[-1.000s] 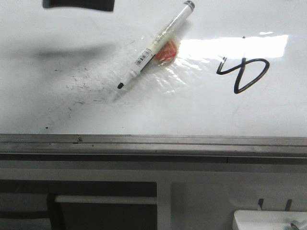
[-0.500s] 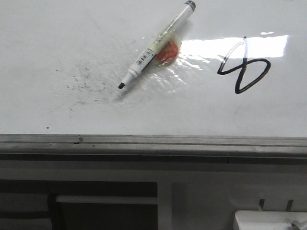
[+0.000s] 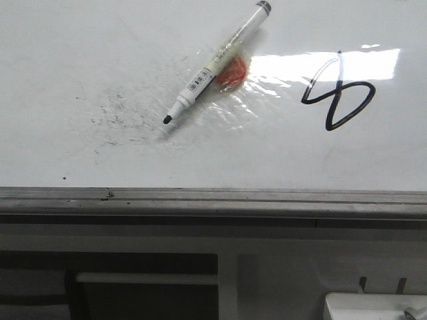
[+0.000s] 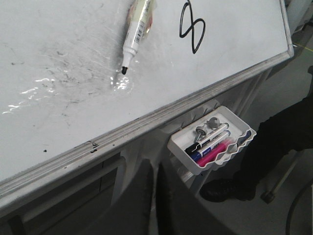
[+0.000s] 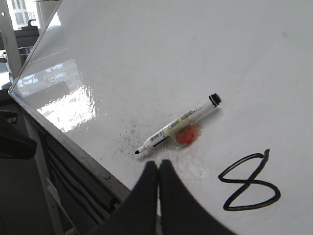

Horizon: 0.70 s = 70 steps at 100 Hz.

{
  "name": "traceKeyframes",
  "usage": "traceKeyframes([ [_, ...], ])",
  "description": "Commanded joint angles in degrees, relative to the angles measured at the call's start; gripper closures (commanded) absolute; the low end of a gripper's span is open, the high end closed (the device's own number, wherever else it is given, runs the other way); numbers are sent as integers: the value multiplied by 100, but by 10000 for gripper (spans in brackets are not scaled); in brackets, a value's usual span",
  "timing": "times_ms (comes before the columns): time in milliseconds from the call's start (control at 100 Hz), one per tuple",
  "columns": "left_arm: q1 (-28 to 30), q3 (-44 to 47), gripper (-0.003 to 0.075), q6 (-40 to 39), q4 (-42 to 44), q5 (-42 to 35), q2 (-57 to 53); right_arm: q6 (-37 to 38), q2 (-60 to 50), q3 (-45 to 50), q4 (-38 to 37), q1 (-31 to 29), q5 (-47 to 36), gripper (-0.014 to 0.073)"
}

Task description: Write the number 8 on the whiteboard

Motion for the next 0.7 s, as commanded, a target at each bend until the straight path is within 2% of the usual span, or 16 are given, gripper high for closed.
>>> traceKeyframes([
  [0, -243, -49, 741, -26, -114, -45, -168, -15, 20, -168, -20, -8, 159, 657],
  [100, -345, 132, 741, -10, 78, -570, -694, -15, 20, -168, -20, -8, 159, 657],
  [160, -240, 278, 741, -76, 670, -783, -1089, -15, 20, -168, -20, -8, 159, 657],
  [210, -77, 438, 741, -523, 1293, -1002, -1458, -15, 20, -168, -20, -8, 159, 657],
  [260, 152, 582, 741, -1477, 2300, -1107, -1830, -15, 20, -168, -20, -8, 159, 657],
  [360, 796, 823, 741, -4220, 5237, -915, -2557, -15, 20, -168, -20, -8, 159, 657],
  [410, 1166, 904, 741, -5370, 6365, -622, -2829, -15, 20, -168, -20, -8, 159, 657],
  [460, 1541, 952, 741, -6258, 7124, -273, -3069, -15, 20, -168, -20, -8, 159, 657],
  [510, 1934, 979, 741, -6663, 7469, 157, -3271, -15, 20, -168, -20, -8, 159, 657],
  [590, 2367, 1048, 741, -6678, 7489, 758, -3563, -15, 20, -168, -20, -8, 159, 657],
  [690, 2709, 1078, 741, -6692, 7659, 1094, -3541, -15, 20, -168, -20, -8, 159, 657],
])
